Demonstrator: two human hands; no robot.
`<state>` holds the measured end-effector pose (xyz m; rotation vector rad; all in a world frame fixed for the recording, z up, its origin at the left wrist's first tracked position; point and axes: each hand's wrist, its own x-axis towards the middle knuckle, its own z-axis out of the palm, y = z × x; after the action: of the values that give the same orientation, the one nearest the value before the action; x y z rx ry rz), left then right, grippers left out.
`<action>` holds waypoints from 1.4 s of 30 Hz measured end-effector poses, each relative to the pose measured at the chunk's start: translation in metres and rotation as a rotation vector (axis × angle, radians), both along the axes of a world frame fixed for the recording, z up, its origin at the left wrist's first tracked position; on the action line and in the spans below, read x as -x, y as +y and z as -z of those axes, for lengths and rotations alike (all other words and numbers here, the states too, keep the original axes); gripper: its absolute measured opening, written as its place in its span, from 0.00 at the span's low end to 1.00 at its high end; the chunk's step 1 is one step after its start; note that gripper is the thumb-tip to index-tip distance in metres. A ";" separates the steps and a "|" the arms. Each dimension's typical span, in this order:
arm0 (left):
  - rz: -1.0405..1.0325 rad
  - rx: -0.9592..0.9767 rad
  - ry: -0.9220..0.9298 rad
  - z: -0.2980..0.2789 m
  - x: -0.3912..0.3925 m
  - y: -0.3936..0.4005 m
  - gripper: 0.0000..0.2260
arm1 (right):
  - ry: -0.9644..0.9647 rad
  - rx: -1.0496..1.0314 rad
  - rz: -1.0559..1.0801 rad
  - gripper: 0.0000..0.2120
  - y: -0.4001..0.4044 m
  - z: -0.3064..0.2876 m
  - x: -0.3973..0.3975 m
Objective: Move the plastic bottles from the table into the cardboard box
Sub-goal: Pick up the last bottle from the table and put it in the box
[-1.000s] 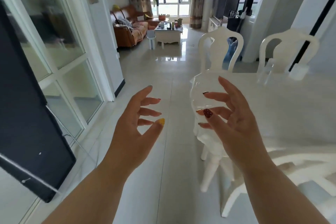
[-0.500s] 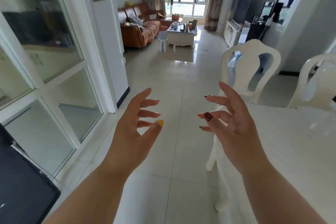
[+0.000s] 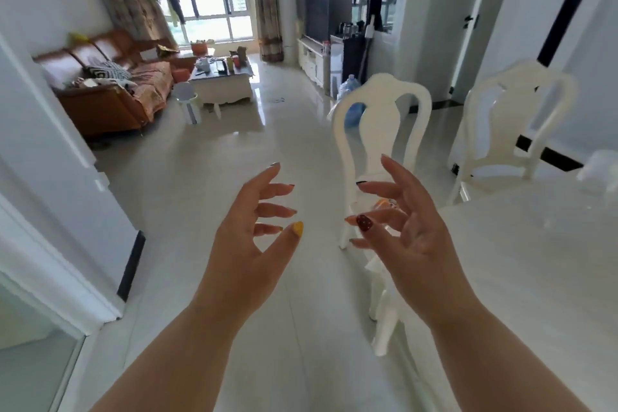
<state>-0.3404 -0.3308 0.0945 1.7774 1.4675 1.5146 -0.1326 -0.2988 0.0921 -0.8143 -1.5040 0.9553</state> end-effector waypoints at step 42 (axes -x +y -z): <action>1.027 0.544 0.095 0.132 -0.415 0.453 0.26 | -0.490 0.770 1.176 0.37 0.355 0.123 -0.443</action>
<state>0.0742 0.1225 -0.0377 1.7835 0.6508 0.4598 0.3105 0.0562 -0.0310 -2.2656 -0.6858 0.3749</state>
